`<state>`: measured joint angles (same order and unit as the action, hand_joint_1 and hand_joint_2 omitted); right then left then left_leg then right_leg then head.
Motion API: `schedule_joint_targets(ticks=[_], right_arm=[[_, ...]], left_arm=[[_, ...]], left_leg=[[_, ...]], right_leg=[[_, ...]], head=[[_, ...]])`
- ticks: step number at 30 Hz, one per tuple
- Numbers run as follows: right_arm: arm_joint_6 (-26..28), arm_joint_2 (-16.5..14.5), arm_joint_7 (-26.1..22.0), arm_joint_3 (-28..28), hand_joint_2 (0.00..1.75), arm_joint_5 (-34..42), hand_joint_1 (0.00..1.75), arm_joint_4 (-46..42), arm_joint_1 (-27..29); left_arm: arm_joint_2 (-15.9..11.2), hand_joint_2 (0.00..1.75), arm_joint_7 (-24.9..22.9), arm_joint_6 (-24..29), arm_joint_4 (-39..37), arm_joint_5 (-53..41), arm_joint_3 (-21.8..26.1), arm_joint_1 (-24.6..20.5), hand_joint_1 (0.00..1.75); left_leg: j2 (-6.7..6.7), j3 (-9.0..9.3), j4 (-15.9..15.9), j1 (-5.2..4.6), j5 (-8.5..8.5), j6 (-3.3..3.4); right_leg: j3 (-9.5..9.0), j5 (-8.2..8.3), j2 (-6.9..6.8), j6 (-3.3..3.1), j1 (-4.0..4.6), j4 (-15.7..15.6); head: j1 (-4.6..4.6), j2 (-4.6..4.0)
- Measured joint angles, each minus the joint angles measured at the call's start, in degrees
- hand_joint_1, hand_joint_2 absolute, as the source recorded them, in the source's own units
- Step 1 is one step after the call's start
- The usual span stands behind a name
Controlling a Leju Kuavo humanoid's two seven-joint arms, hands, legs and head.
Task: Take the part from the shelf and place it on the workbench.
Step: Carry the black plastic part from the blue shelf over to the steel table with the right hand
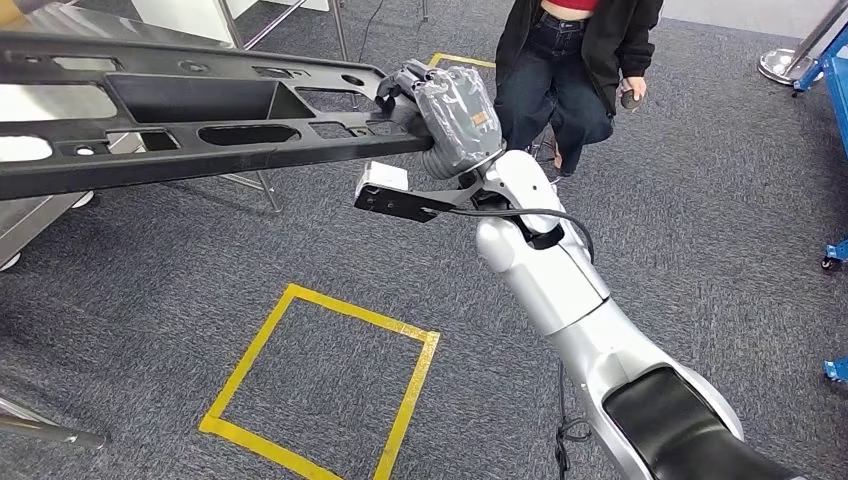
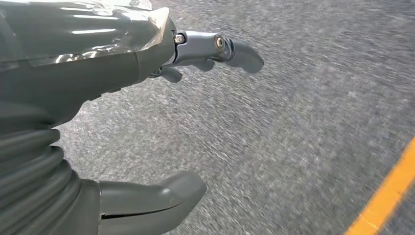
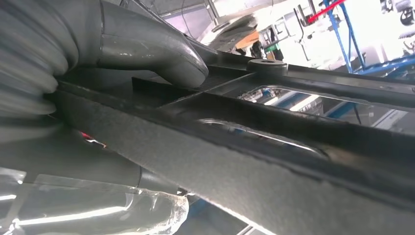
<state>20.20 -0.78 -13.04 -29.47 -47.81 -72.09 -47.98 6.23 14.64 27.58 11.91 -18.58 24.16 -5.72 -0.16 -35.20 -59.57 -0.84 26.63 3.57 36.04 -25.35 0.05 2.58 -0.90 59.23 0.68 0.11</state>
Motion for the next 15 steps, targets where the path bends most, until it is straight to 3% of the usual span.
schedule_joint_targets(ticks=[3, 6, 7, 8, 9, 11, 12, 13, 15], right_arm=[[0.0, 0.0, 0.0, 0.1, 1.75, 0.0, 1.75, 0.0, -0.4], [-0.3, 0.1, 0.0, 0.1, 1.75, 0.2, 1.75, 0.1, -0.8], [-0.4, 0.2, 0.0, 0.1, 1.75, 0.3, 1.75, 0.2, -0.8], [-0.5, 0.2, 0.0, 0.1, 1.75, 0.4, 1.75, 0.2, -0.8], [-0.5, 0.3, 0.0, 0.1, 1.75, 0.4, 1.75, 0.3, -0.8], [-0.5, 0.4, 0.0, 0.1, 1.75, 0.4, 1.75, 0.4, -0.8], [-0.5, 0.4, -0.1, 0.1, 1.75, 0.4, 1.75, 0.4, -0.9], [-0.6, 0.3, -0.1, 0.1, 1.75, 0.4, 1.75, 0.4, -0.9], [-0.6, 0.4, -0.2, 0.1, 1.75, 0.5, 1.75, 0.5, -0.9]], left_arm=[[0.0, 1.75, -0.2, 0.0, 0.0, -0.2, 0.0, 0.0, 0.00], [0.2, 1.75, -0.4, 0.0, 0.0, -0.4, 0.0, -0.1, 0.00], [0.3, 1.75, -0.5, 0.0, 0.0, -0.4, 0.0, -0.1, 0.00], [0.3, 1.75, -0.6, 0.0, 0.0, -0.4, 0.0, -0.1, 0.00], [0.4, 1.75, -0.6, 0.0, 0.0, -0.4, 0.0, -0.1, 0.00], [0.4, 1.75, -0.7, 0.0, 0.0, -0.4, 0.0, 0.0, 0.00], [0.4, 1.75, -0.7, 0.0, 0.0, -0.4, 0.0, -0.1, 0.00], [0.4, 1.75, -0.7, 0.0, 0.0, -0.4, 0.0, -0.1, 0.00], [0.4, 1.75, -0.7, 0.0, 0.0, -0.4, 0.0, -0.1, 0.00]], left_leg=[[0.06, 1.58, 2.4, 0.53, -0.74, -0.06], [0.03, 2.29, 3.2, 0.71, -0.96, -0.07], [-0.03, 2.33, 3.2, 0.71, -0.86, -0.10], [-0.12, 2.43, 3.2, 0.74, -0.71, -0.19], [-0.22, 2.60, 3.1, 0.80, -0.51, -0.36], [-0.38, 3.06, 2.8, 0.95, 0.20, -0.92], [-0.43, 3.09, 2.5, 0.87, 0.62, -1.29], [-0.44, 3.03, 2.3, 0.77, 0.96, -1.60], [-0.44, 2.87, 2.1, 0.62, 1.31, -2.03]], right_leg=[[0.68, -0.76, -0.10, 0.20, 0.32, 1.4], [5.72, -4.35, -0.03, 0.14, 0.28, 11.3], [7.43, -5.09, -0.04, 0.35, 0.23, 14.2], [8.12, -4.93, -0.04, 0.74, 0.17, 15.1], [7.62, -3.85, -0.05, 1.28, 0.06, 13.5], [4.10, -0.33, -0.12, 2.34, -0.32, 5.6], [2.30, 0.93, -0.12, 2.42, -0.43, 2.0], [1.15, 1.55, -0.08, 2.10, -0.48, -0.2], [0.53, 1.35, 0.06, 0.85, -0.22, -1.1]], head=[[0.06, 0.00], [0.13, 0.00], [0.13, 0.00], [0.14, 0.00], [0.14, 0.00], [0.16, 0.00], [0.17, 0.00], [0.15, 0.00], [0.05, 0.00]])
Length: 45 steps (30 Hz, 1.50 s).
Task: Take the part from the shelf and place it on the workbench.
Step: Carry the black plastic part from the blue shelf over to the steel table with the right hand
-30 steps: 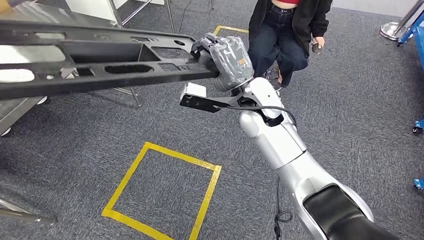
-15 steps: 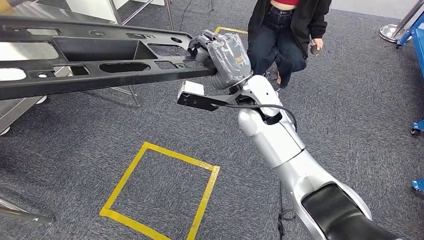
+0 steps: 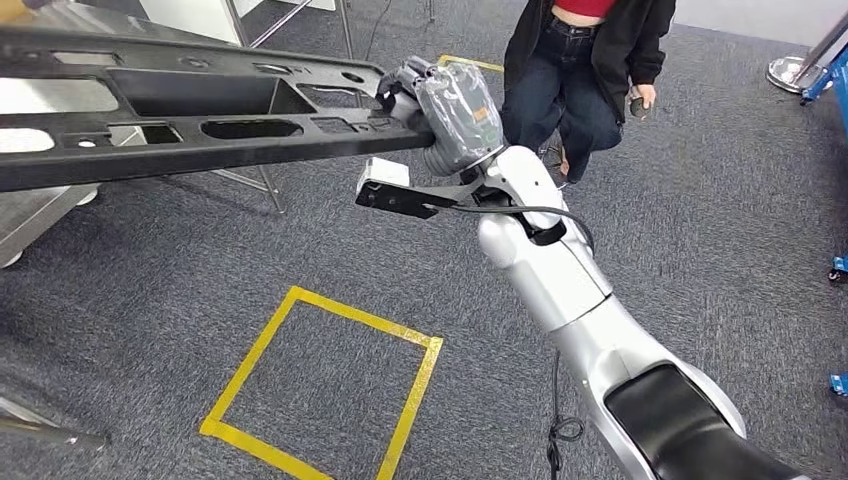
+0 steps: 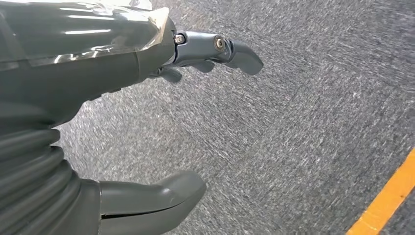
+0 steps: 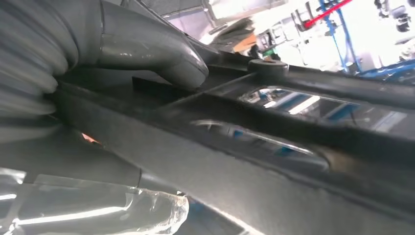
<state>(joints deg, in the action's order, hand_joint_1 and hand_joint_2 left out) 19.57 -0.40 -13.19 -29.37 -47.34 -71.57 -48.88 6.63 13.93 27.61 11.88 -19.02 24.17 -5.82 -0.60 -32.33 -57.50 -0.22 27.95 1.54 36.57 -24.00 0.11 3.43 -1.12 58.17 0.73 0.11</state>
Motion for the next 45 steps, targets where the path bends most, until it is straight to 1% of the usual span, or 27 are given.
schedule_joint_targets(ticks=[3, 5, 7, 8, 9, 11, 13, 16, 18, 20, 22, 23, 24, 25, 27, 29, 31, 32, 34, 35, 37, 38, 39, 40, 42, 43, 45], right_arm=[[0.0, 0.0, 0.0, 0.1, 1.75, 0.0, 1.75, 0.0, -0.1], [0.0, -0.1, 0.0, 0.1, 1.75, 0.0, 1.75, 0.0, -0.1], [0.0, -0.1, 0.0, 0.0, 1.75, 0.0, 1.75, 0.1, 0.0], [0.0, -0.1, 0.0, -0.1, 1.75, 0.0, 1.75, 0.2, 0.1], [0.0, -0.2, 0.0, -0.1, 1.75, 0.0, 1.75, 0.2, 0.1], [0.0, -0.3, 0.0, -0.2, 1.75, 0.0, 1.75, 0.2, 0.0], [0.0, -0.4, -0.2, -0.3, 1.75, 0.2, 1.75, 0.3, -0.2], [0.1, -0.6, -0.3, -0.4, 1.75, 0.4, 1.75, 0.4, -0.3], [0.2, -0.6, -0.2, -0.4, 1.75, 0.3, 1.75, 0.4, -0.3], [0.2, -0.6, -0.3, -0.3, 1.75, 0.3, 1.75, 0.4, -0.4], [0.2, -0.6, -0.3, -0.4, 1.75, 0.3, 1.75, 0.4, -0.3], [0.2, -0.5, -0.3, -0.3, 1.75, 0.3, 1.75, 0.4, -0.1], [0.2, -0.4, -0.2, -0.3, 1.75, 0.3, 1.75, 0.5, 0.0], [0.2, -0.3, -0.2, -0.3, 1.75, 0.3, 1.75, 0.5, 0.0], [0.2, -0.1, -0.2, -0.3, 1.75, 0.3, 1.75, 0.5, 0.0], [0.2, 0.0, -0.2, -0.4, 1.75, 0.3, 1.75, 0.6, -0.1], [0.2, 0.1, -0.2, -0.3, 1.75, 0.3, 1.75, 0.7, -0.3], [0.3, 0.1, -0.2, -0.3, 1.75, 0.3, 1.75, 0.7, -0.3], [0.3, 0.2, -0.2, -0.2, 1.75, 0.3, 1.75, 0.7, -0.5], [0.3, 0.1, -0.2, -0.3, 1.75, 0.3, 1.75, 0.7, -0.6], [0.3, 0.1, -0.3, -0.4, 1.75, 0.3, 1.75, 0.7, -0.6], [0.3, 0.1, -0.3, -0.4, 1.75, 0.3, 1.75, 0.7, -0.6], [0.3, 0.1, -0.3, -0.4, 1.75, 0.3, 1.75, 0.7, -0.6], [0.3, 0.1, -0.3, -0.4, 1.75, 0.3, 1.75, 0.7, -0.6], [0.3, 0.1, -0.3, -0.4, 1.75, 0.3, 1.75, 0.8, -0.7], [0.3, 0.0, -0.3, -0.4, 1.75, 0.3, 1.75, 0.8, -0.7], [0.2, 0.0, -0.3, -0.4, 1.75, 0.3, 1.75, 0.8, -0.9]], left_arm=[[0.0, 1.75, 0.0, 0.0, 0.0, 0.0, 0.0, 0.0, 0.00], [0.1, 1.75, 0.0, 0.0, 0.0, 0.0, 0.0, 0.0, 0.00], [0.1, 1.75, 0.0, 0.0, 0.0, 0.0, 0.0, 0.1, 0.00], [0.1, 1.75, 0.0, 0.0, 0.0, 0.0, 0.0, 0.2, 0.00], [0.1, 1.75, 0.0, 0.0, 0.0, 0.0, 0.0, 0.3, 0.00], [0.1, 1.75, 0.0, 0.0, 0.0, 0.0, 0.0, 0.3, 0.00], [0.0, 1.75, 0.0, 0.1, -0.1, 0.0, 0.0, 0.3, 0.00], [0.0, 1.75, 0.0, 0.2, -0.1, 0.0, 0.0, 0.1, 0.00], [0.1, 1.75, -0.1, 0.2, -0.1, 0.0, 0.0, 0.2, 0.00], [0.1, 1.75, -0.1, 0.2, -0.1, -0.1, 0.0, 0.1, 0.00], [0.2, 1.75, -0.1, 0.2, -0.1, -0.2, 0.0, 0.0, 0.00], [0.3, 1.75, -0.1, 0.2, -0.1, -0.2, 0.0, 0.0, 0.00], [0.3, 1.75, -0.1, 0.2, -0.1, -0.2, 0.0, 0.1, 0.00], [0.3, 1.75, -0.2, 0.2, -0.1, -0.2, 0.0, 0.1, 0.00], [0.4, 1.75, -0.2, 0.2, -0.1, -0.2, 0.0, 0.2, 0.00], [0.3, 1.75, -0.3, 0.2, -0.1, -0.3, 0.0, 0.1, 0.00], [0.3, 1.75, -0.4, 0.2, -0.1, -0.3, 0.0, 0.0, 0.00], [0.3, 1.75, -0.4, 0.2, -0.1, -0.3, 0.0, 0.0, 0.00], [0.2, 1.75, -0.4, 0.2, -0.1, -0.3, 0.0, -0.1, 0.00], [0.2, 1.75, -0.4, 0.2, -0.1, -0.3, 0.0, -0.1, 0.00], [0.3, 1.75, -0.4, 0.2, -0.1, -0.3, 0.0, -0.1, 0.00], [0.3, 1.75, -0.4, 0.2, -0.1, -0.3, 0.0, 0.0, 0.00], [0.3, 1.75, -0.4, 0.2, -0.1, -0.3, 0.0, 0.1, 0.00], [0.3, 1.75, -0.4, 0.2, -0.1, -0.3, 0.0, 0.1, 0.00], [0.3, 1.75, -0.4, 0.2, -0.1, -0.4, 0.0, 0.2, 0.00], [0.2, 1.75, -0.4, 0.2, -0.1, -0.4, 0.0, 0.1, 0.00], [0.2, 1.75, -0.4, 0.2, -0.1, -0.6, 0.0, 0.1, 0.00]], left_leg=[[0.14, -0.76, -1.7, 0.26, 1.33, -0.62], [0.24, -4.16, -8.0, 0.40, 3.86, -1.10], [0.31, -9.14, -15.7, 0.46, 5.77, -1.38], [0.34, -10.79, -17.3, 0.46, 5.28, -1.39], [0.36, -11.32, -16.7, 0.46, 3.65, -1.29], [0.36, -9.11, -9.6, 0.36, -1.86, -0.59], [0.41, -6.08, -3.3, -0.08, -4.92, 0.52], [0.48, -4.14, -0.3, -0.67, -4.02, 1.90], [0.43, -2.72, 0.9, -0.48, -3.69, 2.33], [0.36, -1.44, 1.5, -0.26, -3.38, 2.58], [0.25, -0.76, 1.5, -0.25, -2.73, 2.64], [0.18, -0.32, 1.5, -0.24, -2.33, 2.54], [0.11, 0.23, 1.4, -0.22, -1.86, 2.37], [0.05, 0.92, 1.4, -0.15, -1.30, 2.13], [0.00, 2.27, 1.1, -0.08, 0.03, 1.48], [0.05, 2.73, 0.8, -0.22, 1.14, 0.81], [0.13, 2.75, 0.6, -0.28, 1.61, 0.34], [0.22, 2.55, 0.1, -0.21, 1.70, 0.15], [0.32, 0.69, -3.5, 0.00, 1.65, -0.26], [0.38, -1.49, -7.0, 0.15, 2.16, -0.56], [0.39, -6.53, -14.0, 0.38, 4.68, -1.11], [0.40, -8.66, -16.1, 0.45, 5.85, -1.29], [0.41, -9.71, -16.0, 0.46, 5.84, -1.30], [0.41, -9.75, -14.1, 0.46, 4.42, -1.16], [0.41, -7.63, -6.4, 0.32, -1.46, -0.34], [0.44, -6.52, -3.2, 0.13, -3.54, 0.12], [0.38, -5.12, -0.1, -0.34, -4.99, 0.98]], right_leg=[[-0.54, -0.53, 0.10, -1.54, -0.34, -0.2], [-1.22, -1.07, 0.11, -2.40, -0.37, -0.3], [-1.84, -1.69, 0.10, -3.00, -0.16, -0.3], [-2.24, -2.03, 0.13, -3.15, -0.05, -0.3], [-2.75, -2.42, 0.18, -3.20, 0.04, -0.3], [-4.12, -3.36, 0.32, -3.11, 0.17, -0.3], [-5.13, -4.06, 0.41, -2.83, 0.35, -0.7], [-5.74, -3.98, 0.40, -1.93, 0.56, -0.8], [-5.22, -4.40, 0.31, -1.44, 0.78, 0.7], [-2.08, -5.87, 0.28, -1.43, 0.66, 6.2], [2.89, -7.66, 0.28, -1.32, 0.53, 13.3], [4.77, -8.00, 0.28, -1.08, 0.45, 15.1], [5.61, -7.47, 0.27, -0.73, 0.36, 14.7], [5.27, -5.86, 0.24, -0.20, 0.22, 12.1], [2.87, -0.94, -0.03, 0.82, -0.04, 4.0], [1.28, 1.47, -0.31, -0.06, 0.11, -0.4], [0.84, 1.23, -0.25, -1.75, 0.27, -0.6], [0.51, 1.30, -0.13, -2.12, 0.15, -0.6], [-0.29, 0.92, -0.03, -2.68, -0.08, -0.8], [-0.68, 0.62, -0.01, -2.96, -0.10, -0.9], [-1.41, -0.17, 0.03, -3.39, 0.04, -0.9], [-1.86, -0.63, 0.07, -3.49, 0.13, -0.9], [-2.39, -1.09, 0.11, -3.49, 0.21, -0.9], [-3.02, -1.57, 0.15, -3.47, 0.29, -0.9], [-4.43, -2.54, 0.21, -3.35, 0.44, -1.0], [-4.97, -2.93, 0.25, -3.22, 0.54, -1.1], [-5.63, -3.37, 0.34, -2.64, 0.68, -1.2]], head=[[-0.13, 0.00], [-0.24, 0.00], [-0.27, 0.00], [-0.27, 0.00], [-0.27, 0.00], [-0.25, 0.00], [-0.25, 0.00], [-0.35, 0.00], [-0.31, 0.00], [-0.25, 0.00], [-0.25, 0.00], [-0.26, 0.00], [-0.25, 0.00], [-0.26, 0.00], [-0.24, 0.00], [-0.25, 0.00], [-0.26, 0.00], [-0.29, 0.00], [-0.35, 0.00], [-0.39, 0.00], [-0.44, 0.00], [-0.44, 0.00], [-0.43, 0.00], [-0.44, 0.00], [-0.42, 0.00], [-0.39, 0.00], [-0.38, 0.00]])
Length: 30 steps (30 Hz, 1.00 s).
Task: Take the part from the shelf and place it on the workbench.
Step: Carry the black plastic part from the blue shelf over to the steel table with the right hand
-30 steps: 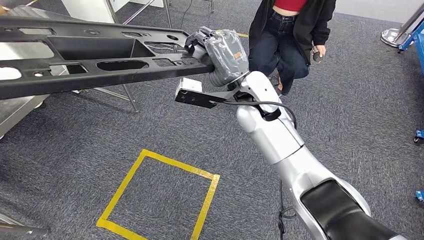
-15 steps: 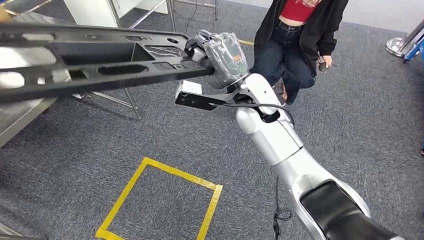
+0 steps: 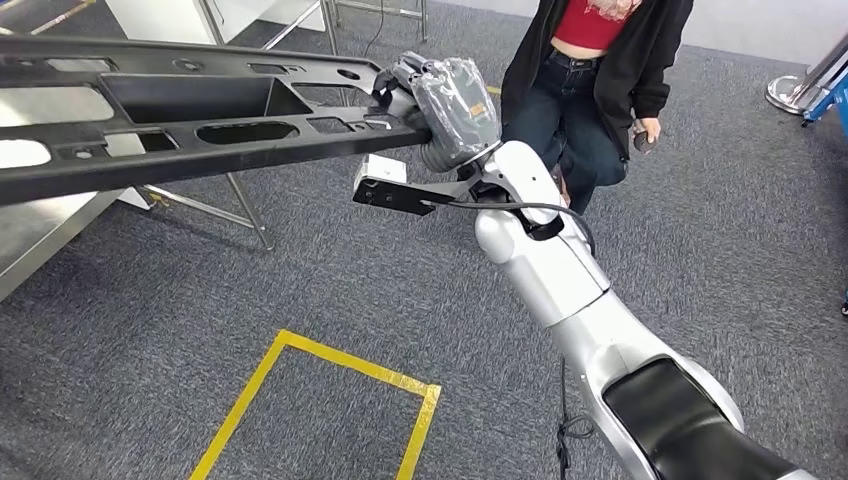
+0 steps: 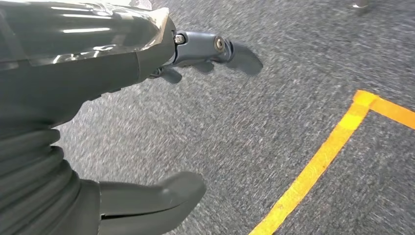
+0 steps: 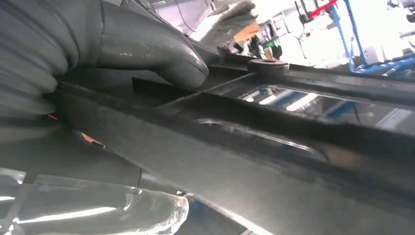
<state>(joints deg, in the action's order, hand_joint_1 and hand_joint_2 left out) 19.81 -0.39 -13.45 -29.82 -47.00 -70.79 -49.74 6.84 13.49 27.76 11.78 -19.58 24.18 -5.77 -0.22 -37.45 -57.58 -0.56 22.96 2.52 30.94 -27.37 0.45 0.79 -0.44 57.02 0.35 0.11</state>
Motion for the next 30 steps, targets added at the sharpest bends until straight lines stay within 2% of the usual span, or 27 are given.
schedule_joint_targets(ticks=[3, 4, 5, 7, 8, 9, 10, 11, 12, 13, 15, 16, 17, 19, 20, 23, 24, 25, 26, 27, 28, 29, 30], right_arm=[[0.0, 0.0, 0.1, 0.1, 1.75, 0.0, 1.75, -0.1, -0.1], [0.0, 0.1, 0.1, 0.1, 1.75, 0.0, 1.75, -0.1, -0.2], [0.0, 0.1, 0.1, 0.1, 1.75, 0.0, 1.75, -0.1, -0.2], [0.0, 0.2, 0.1, 0.1, 1.75, 0.1, 1.75, -0.1, -0.1], [-0.1, 0.2, 0.2, 0.1, 1.75, 0.1, 1.75, -0.1, 0.0], [-0.1, 0.3, 0.2, 0.1, 1.75, 0.1, 1.75, -0.1, 0.2], [-0.1, 0.4, 0.2, 0.1, 1.75, 0.1, 1.75, -0.1, 0.3], [-0.1, 0.4, 0.2, 0.1, 1.75, 0.1, 1.75, -0.1, 0.3], [-0.2, 0.5, 0.2, 0.1, 1.75, 0.0, 1.75, -0.1, 0.3], [-0.2, 0.5, 0.2, 0.1, 1.75, 0.1, 1.75, -0.1, 0.2], [-0.4, 0.5, 0.2, 0.0, 1.75, 0.2, 1.75, -0.1, 0.1], [-0.5, 0.5, 0.3, 0.0, 1.75, 0.3, 1.75, -0.1, 0.0], [-0.5, 0.5, 0.3, -0.1, 1.75, 0.3, 1.75, -0.1, -0.1], [-0.6, 0.5, 0.4, -0.1, 1.75, 0.4, 1.75, -0.2, -0.2], [-0.6, 0.5, 0.4, -0.1, 1.75, 0.4, 1.75, -0.2, -0.2], [-0.6, 0.3, 0.4, -0.3, 1.75, 0.7, 1.75, -0.1, -0.2], [-0.6, 0.3, 0.4, -0.4, 1.75, 0.8, 1.75, -0.1, -0.2], [-0.6, 0.3, 0.4, -0.4, 1.75, 0.9, 1.75, -0.1, -0.2], [-0.6, 0.3, 0.4, -0.4, 1.75, 0.9, 1.75, -0.1, -0.1], [-0.6, 0.3, 0.4, -0.4, 1.75, 0.9, 1.75, -0.1, -0.2], [-0.6, 0.3, 0.4, -0.4, 1.75, 0.9, 1.75, -0.1, -0.2], [-0.6, 0.3, 0.3, -0.5, 1.75, 1.0, 1.75, -0.1, -0.3], [-0.6, 0.2, 0.3, -0.5, 1.75, 1.0, 1.75, -0.1, -0.4]], left_arm=[[0.0, 1.75, -0.1, 0.0, 0.0, -0.2, 0.0, 0.0, 0.00], [0.0, 1.75, -0.1, 0.0, 0.0, -0.2, 0.0, 0.0, 0.00], [0.0, 1.75, -0.1, 0.0, 0.0, -0.3, 0.0, -0.1, 0.00], [0.0, 1.75, -0.1, 0.0, 0.0, -0.3, 0.0, -0.2, 0.00], [0.1, 1.75, -0.1, 0.0, 0.0, -0.3, 0.0, -0.2, 0.00], [0.1, 1.75, -0.2, 0.0, 0.0, -0.3, 0.0, -0.2, 0.00], [0.2, 1.75, -0.2, 0.0, 0.0, -0.3, 0.0, -0.1, 0.00], [0.2, 1.75, -0.2, 0.0, 0.0, -0.3, 0.0, 0.0, 0.00], [0.3, 1.75, -0.2, 0.0, 0.0, -0.3, 0.0, 0.0, 0.00], [0.3, 1.75, -0.3, 0.0, 0.0, -0.3, 0.0, 0.0, 0.00], [0.3, 1.75, -0.3, 0.0, 0.0, -0.3, 0.0, -0.1, 0.00], [0.3, 1.75, -0.3, 0.1, 0.0, -0.3, 0.0, -0.2, 0.00], [0.2, 1.75, -0.3, 0.1, 0.0, -0.3, 0.0, -0.2, 0.00], [0.1, 1.75, -0.3, 0.1, 0.0, -0.3, 0.0, -0.2, 0.00], [0.1, 1.75, -0.3, 0.1, 0.0, -0.3, 0.0, -0.2, 0.00], [0.1, 1.75, -0.3, 0.1, 0.0, -0.3, 0.0, -0.1, 0.00], [0.0, 1.75, -0.3, 0.1, 0.0, -0.3, 0.0, 0.0, 0.00], [0.0, 1.75, -0.3, 0.1, 0.0, -0.3, 0.0, 0.0, 0.00], [0.0, 1.75, -0.3, 0.1, 0.0, -0.3, 0.0, 0.1, 0.00], [0.0, 1.75, -0.3, 0.1, 0.0, -0.3, 0.0, 0.1, 0.00], [0.0, 1.75, -0.3, 0.1, 0.0, -0.3, 0.1, 0.0, 0.00], [-0.1, 1.75, -0.3, 0.1, 0.0, -0.3, 0.1, 0.0, 0.00], [-0.1, 1.75, -0.3, 0.1, 0.0, -0.4, 0.1, 0.0, 0.00]], left_leg=[[-0.01, 1.95, 1.1, -0.16, 0.23, 0.99], [0.00, 2.67, 1.3, -0.08, 0.31, 1.26], [-0.02, 3.24, 1.5, -0.01, 0.41, 1.44], [-0.08, 3.80, 1.5, -0.07, 1.02, 1.70], [-0.15, 4.11, 1.5, -0.09, 1.39, 1.70], [-0.24, 4.53, 1.5, -0.10, 1.82, 1.63], [-0.33, 5.07, 1.4, -0.10, 2.29, 1.50], [-0.42, 5.69, 1.4, -0.09, 2.81, 1.33], [-0.50, 6.25, 1.3, -0.09, 3.40, 1.11], [-0.57, 6.79, 1.1, -0.14, 4.01, 0.83], [-0.61, 7.19, 0.9, -0.30, 4.95, 0.26], [-0.61, 7.28, 0.7, -0.36, 5.17, 0.05], [-0.60, 7.18, 0.5, -0.35, 5.34, -0.14], [-0.44, 5.92, -1.8, -0.20, 5.64, -0.63], [-0.33, 4.27, -4.4, -0.04, 6.20, -0.99], [-0.18, -2.80, -14.4, 0.61, 9.60, -1.99], [-0.15, -4.41, -15.7, 0.79, 9.91, -2.19], [-0.10, -5.09, -15.2, 0.94, 9.06, -2.31], [-0.03, -4.64, -12.6, 1.07, 6.78, -2.31], [0.03, -3.34, -8.5, 1.16, 3.68, -2.19], [0.08, -1.98, -4.7, 1.11, 1.42, -2.02], [0.11, -0.87, -1.7, 0.97, 0.04, -1.78], [0.11, -0.15, -0.2, 0.78, -0.46, -1.51]], right_leg=[[-0.14, -0.16, 0.02, 1.05, 0.35, 1.4], [0.67, -0.52, 0.01, 1.16, 0.36, 3.0], [2.27, -1.26, 0.01, 1.11, 0.31, 5.8], [6.94, -3.41, 0.01, 1.00, 0.21, 13.1], [9.12, -4.33, 0.00, 1.10, 0.17, 15.7], [10.48, -4.54, 0.00, 1.41, 0.12, 16.4], [10.68, -3.65, -0.02, 1.87, 0.05, 14.9], [9.89, -1.85, -0.04, 2.38, -0.04, 11.6], [8.52, 0.74, -0.12, 2.83, -0.14, 7.3], [7.29, 2.67, -0.22, 2.78, -0.10, 3.6], [5.82, 4.77, -0.32, 1.66, 0.08, -0.1], [5.66, 4.59, -0.30, 0.85, 0.19, -0.1], [5.37, 4.66, -0.25, 0.38, 0.03, -0.1], [4.77, 4.39, -0.23, -0.22, -0.30, -0.3], [4.40, 4.17, -0.23, -0.52, -0.44, -0.3], [3.53, 3.21, -0.21, -1.06, -0.36, -0.4], [3.11, 2.81, -0.18, -1.02, -0.34, -0.4], [2.58, 2.38, -0.15, -0.96, -0.33, -0.4], [1.91, 1.89, -0.12, -0.83, -0.33, -0.4], [1.27, 1.41, -0.11, -0.68, -0.33, -0.4], [0.69, 0.97, -0.09, -0.46, -0.27, -0.4], [0.33, 0.61, -0.06, -0.21, -0.23, -0.5], [0.11, 0.37, -0.04, 0.10, -0.18, -0.6]], head=[[0.02, 0.00], [0.04, 0.00], [0.05, 0.00], [0.07, 0.00], [0.07, 0.00], [0.07, 0.00], [0.07, 0.00], [0.07, 0.00], [0.08, 0.00], [0.08, 0.00], [0.06, 0.00], [0.05, 0.00], [0.07, 0.00], [0.03, 0.00], [-0.01, 0.00], [-0.11, 0.00], [-0.12, 0.00], [-0.11, 0.00], [-0.11, 0.00], [-0.10, 0.00], [-0.10, 0.00], [-0.09, 0.00], [-0.09, 0.00]])
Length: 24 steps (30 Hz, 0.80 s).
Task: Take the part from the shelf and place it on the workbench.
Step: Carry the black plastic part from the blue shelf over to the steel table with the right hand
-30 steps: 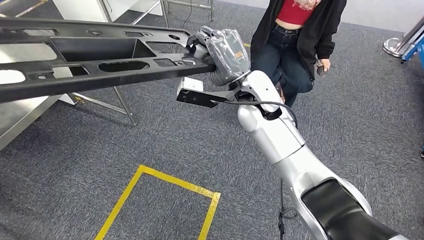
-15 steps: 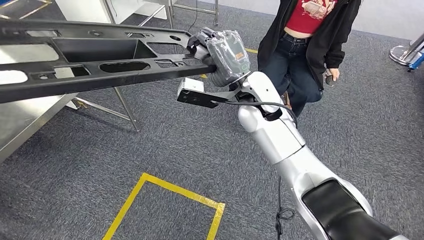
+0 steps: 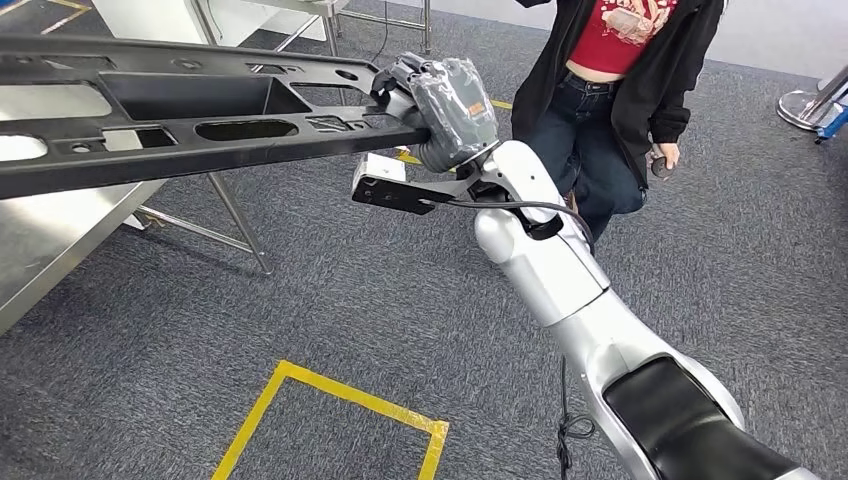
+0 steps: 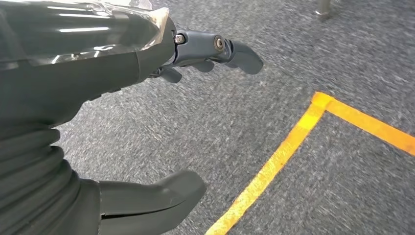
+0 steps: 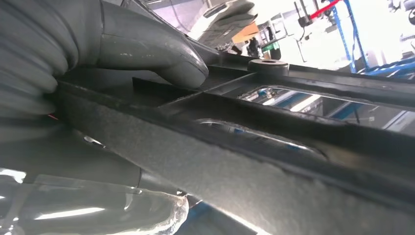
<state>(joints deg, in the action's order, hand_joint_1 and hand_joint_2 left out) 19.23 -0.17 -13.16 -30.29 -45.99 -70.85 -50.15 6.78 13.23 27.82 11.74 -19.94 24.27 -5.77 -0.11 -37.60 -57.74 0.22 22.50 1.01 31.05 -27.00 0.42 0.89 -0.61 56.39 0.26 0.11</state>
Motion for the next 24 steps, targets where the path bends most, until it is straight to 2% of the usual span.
schedule_joint_targets(ticks=[3, 4, 5, 6, 8, 9, 10, 11, 13, 14, 15, 17, 19, 20, 21, 23, 24], right_arm=[[0.0, 0.0, 0.0, 0.0, 1.75, 0.0, 1.75, 0.0, -0.1], [0.1, 0.0, 0.0, 0.0, 1.75, 0.1, 1.75, 0.0, -0.1], [0.1, 0.0, 0.0, 0.1, 1.75, 0.1, 1.75, 0.0, -0.1], [0.2, 0.1, -0.1, 0.1, 1.75, 0.3, 1.75, 0.0, -0.1], [0.3, 0.2, -0.1, 0.2, 1.75, 0.7, 1.75, 0.1, 0.3], [0.4, 0.3, -0.2, 0.2, 1.75, 0.9, 1.75, 0.2, 0.5], [0.5, 0.4, -0.3, 0.2, 1.75, 1.1, 1.75, 0.3, 0.8], [0.5, 0.5, -0.4, 0.3, 1.75, 1.1, 1.75, 0.3, 0.9], [0.6, 0.7, -0.6, 0.4, 1.75, 1.2, 1.75, 0.4, 1.0], [0.6, 0.8, -0.7, 0.4, 1.75, 1.2, 1.75, 0.5, 1.0], [0.7, 0.8, -0.7, 0.4, 1.75, 1.2, 1.75, 0.5, 0.9], [0.8, 0.9, -0.7, 0.5, 1.75, 1.3, 1.75, 0.6, 0.9], [0.9, 0.9, -0.8, 0.6, 1.75, 1.5, 1.75, 0.6, 0.9], [1.0, 0.9, -0.9, 0.7, 1.75, 1.6, 1.75, 0.6, 0.8], [1.1, 0.9, -1.0, 0.7, 1.75, 1.8, 1.75, 0.7, 0.7], [1.3, 0.9, -1.4, 0.8, 1.75, 2.5, 1.75, 0.9, 0.9], [1.5, 0.9, -1.7, 0.8, 1.75, 2.8, 1.75, 1.1, 1.1]], left_arm=[[0.0, 1.75, 0.0, 0.0, 0.0, 0.0, 0.0, 0.1, 0.00], [0.0, 1.75, 0.0, 0.0, 0.0, 0.0, 0.1, 0.1, 0.00], [0.0, 1.75, 0.0, 0.0, 0.0, 0.0, 0.1, 0.0, 0.00], [0.0, 1.75, 0.0, 0.0, 0.0, 0.0, 0.1, 0.0, 0.00], [-0.1, 1.75, 0.0, 0.0, 0.0, 0.0, 0.1, -0.1, 0.00], [-0.1, 1.75, 0.0, 0.0, 0.0, 0.0, 0.1, -0.1, 0.00], [-0.1, 1.75, 0.0, 0.0, 0.0, 0.0, 0.1, 0.0, 0.00], [0.0, 1.75, 0.0, 0.0, 0.0, 0.0, 0.1, 0.1, 0.00], [0.0, 1.75, 0.0, 0.0, 0.0, 0.0, 0.1, 0.2, 0.00], [0.0, 1.75, 0.0, 0.0, 0.0, 0.0, 0.1, 0.2, 0.00], [0.0, 1.75, 0.0, 0.0, 0.0, 0.0, 0.1, 0.2, 0.00], [0.0, 1.75, 0.0, 0.1, 0.0, 0.0, 0.1, 0.1, 0.00], [-0.1, 1.75, 0.1, 0.1, 0.0, 0.0, 0.1, 0.2, 0.00], [-0.2, 1.75, 0.1, 0.1, 0.0, 0.0, 0.1, 0.2, 0.00], [-0.2, 1.75, 0.2, 0.1, 0.0, 0.0, 0.1, 0.2, 0.00], [-0.2, 1.75, 0.2, 0.1, 0.0, 0.0, 0.1, 0.2, 0.00], [-0.2, 1.75, 0.2, 0.1, 0.0, 0.0, 0.1, 0.3, 0.00]], left_leg=[[-0.07, 1.38, 0.7, -0.34, 0.35, 0.96], [-0.11, 1.99, 0.9, -0.32, 0.46, 1.29], [-0.15, 2.60, 1.0, -0.28, 0.59, 1.62], [-0.17, 3.08, 1.1, -0.25, 0.81, 1.90], [-0.27, 3.61, 1.1, -0.35, 1.43, 2.27], [-0.34, 3.93, 1.1, -0.43, 1.78, 2.33], [-0.45, 4.35, 1.1, -0.53, 2.15, 2.34], [-0.57, 4.85, 1.1, -0.63, 2.53, 2.29], [-0.73, 5.93, 1.1, -0.84, 3.43, 2.01], [-0.79, 6.28, 1.1, -0.94, 3.87, 1.79], [-0.80, 6.48, 1.1, -1.03, 4.30, 1.50], [-0.79, 6.74, 0.8, -1.12, 4.76, 0.96], [-0.65, 6.32, -0.6, -0.99, 5.15, 0.38], [-0.55, 5.26, -2.5, -0.85, 5.61, 0.03], [-0.46, 3.47, -5.4, -0.62, 6.45, -0.36], [-0.35, -1.23, -12.4, -0.14, 9.11, -1.09], [-0.32, -3.19, -14.7, 0.08, 10.06, -1.37]], right_leg=[[-0.39, -0.40, 0.01, 0.96, 0.29, 0.8], [0.01, -0.72, -0.02, 1.14, 0.35, 2.1], [1.19, -1.31, -0.04, 1.21, 0.31, 4.4], [3.23, -2.22, -0.06, 1.16, 0.26, 7.8], [8.37, -4.46, -0.05, 0.92, 0.26, 15.5], [10.33, -5.04, -0.05, 0.95, 0.27, 17.6], [11.22, -4.65, -0.05, 1.13, 0.29, 17.6], [10.95, -3.14, -0.06, 1.44, 0.31, 15.3], [8.29, 1.70, -0.15, 1.95, 0.43, 6.8], [7.11, 3.21, -0.24, 1.62, 0.54, 3.3], [6.18, 4.24, -0.28, 1.17, 0.66, 1.1], [5.45, 4.34, -0.24, -0.08, 0.65, 0.2], [4.57, 4.49, -0.18, -0.72, 0.21, -0.1], [4.09, 4.35, -0.18, -1.00, 0.02, -0.2], [3.75, 4.16, -0.19, -1.27, -0.09, -0.3], [3.28, 3.61, -0.14, -1.58, -0.07, -0.3], [2.95, 3.30, -0.08, -1.57, -0.07, -0.3]], head=[[-0.01, 0.00], [-0.01, 0.00], [0.04, 0.00], [0.08, 0.00], [0.13, 0.00], [0.12, 0.00], [0.13, 0.00], [0.13, 0.00], [0.15, 0.00], [0.15, 0.00], [0.11, 0.00], [0.04, 0.00], [0.09, 0.00], [0.07, 0.00], [0.09, 0.00], [0.04, 0.00], [0.04, 0.00]])
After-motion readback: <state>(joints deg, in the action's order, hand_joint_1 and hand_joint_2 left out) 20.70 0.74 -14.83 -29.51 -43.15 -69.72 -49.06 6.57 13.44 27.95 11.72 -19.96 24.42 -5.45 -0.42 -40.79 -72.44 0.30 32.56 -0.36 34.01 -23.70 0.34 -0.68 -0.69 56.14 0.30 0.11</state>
